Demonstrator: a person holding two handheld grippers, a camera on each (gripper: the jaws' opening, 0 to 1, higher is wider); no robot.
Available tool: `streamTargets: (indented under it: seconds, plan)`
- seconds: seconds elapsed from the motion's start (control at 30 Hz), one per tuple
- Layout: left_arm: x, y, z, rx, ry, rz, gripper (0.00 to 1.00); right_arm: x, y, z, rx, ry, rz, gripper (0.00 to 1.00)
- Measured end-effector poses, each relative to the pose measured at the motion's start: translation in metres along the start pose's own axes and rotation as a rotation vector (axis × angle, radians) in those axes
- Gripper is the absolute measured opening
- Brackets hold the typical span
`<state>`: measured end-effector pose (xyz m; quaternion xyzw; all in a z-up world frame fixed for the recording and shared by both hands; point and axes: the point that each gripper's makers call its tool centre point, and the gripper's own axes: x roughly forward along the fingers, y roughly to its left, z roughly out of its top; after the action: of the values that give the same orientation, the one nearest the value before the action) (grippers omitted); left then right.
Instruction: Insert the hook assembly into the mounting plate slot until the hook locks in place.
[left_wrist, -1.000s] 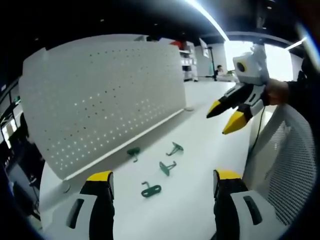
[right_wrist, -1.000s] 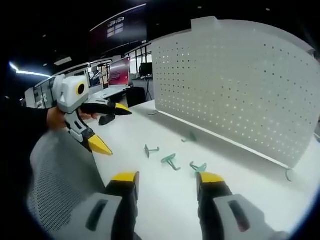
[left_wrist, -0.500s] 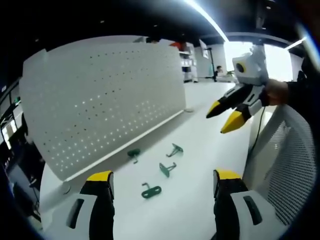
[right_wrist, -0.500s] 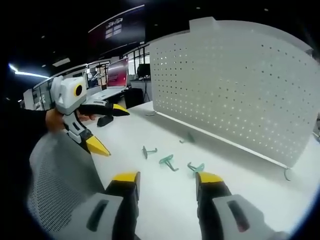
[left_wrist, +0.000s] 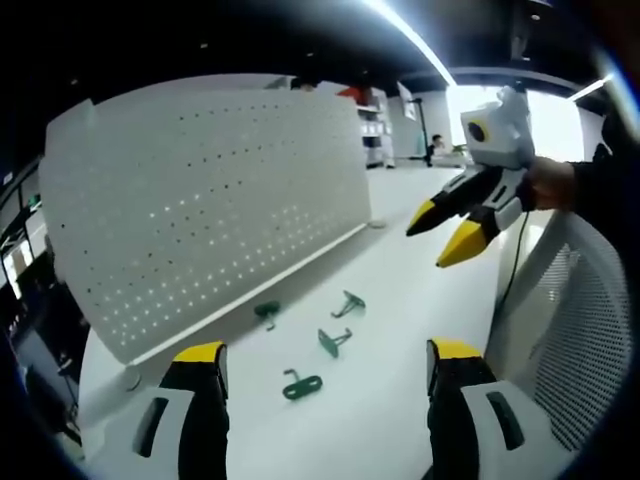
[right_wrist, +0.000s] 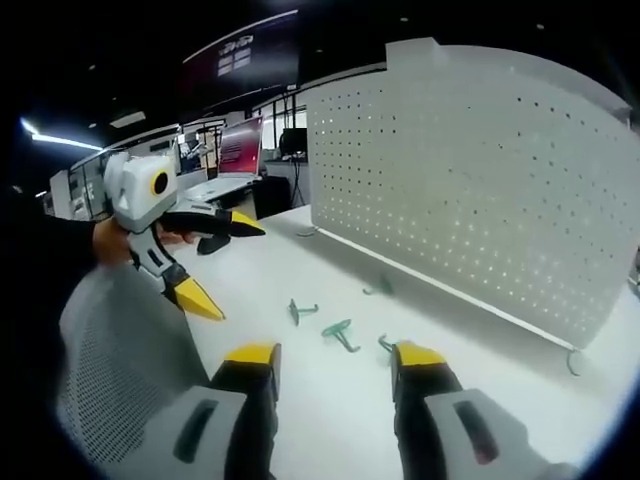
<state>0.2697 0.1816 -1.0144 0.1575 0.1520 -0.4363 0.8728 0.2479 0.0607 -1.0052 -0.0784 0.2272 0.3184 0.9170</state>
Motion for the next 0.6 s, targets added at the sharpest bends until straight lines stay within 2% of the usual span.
streamTargets:
  seconds: [0.3, 0.6]
  plan:
    - [-0.002, 0.003, 0.002, -0.002, -0.007, 0.014, 0.83, 0.015, -0.002, 0.023, -0.056, -0.011, 0.036, 0.39]
    - [-0.002, 0.005, 0.001, -0.002, -0.005, 0.025, 0.83, 0.037, 0.004, 0.023, -0.087, 0.015, 0.09, 0.37]
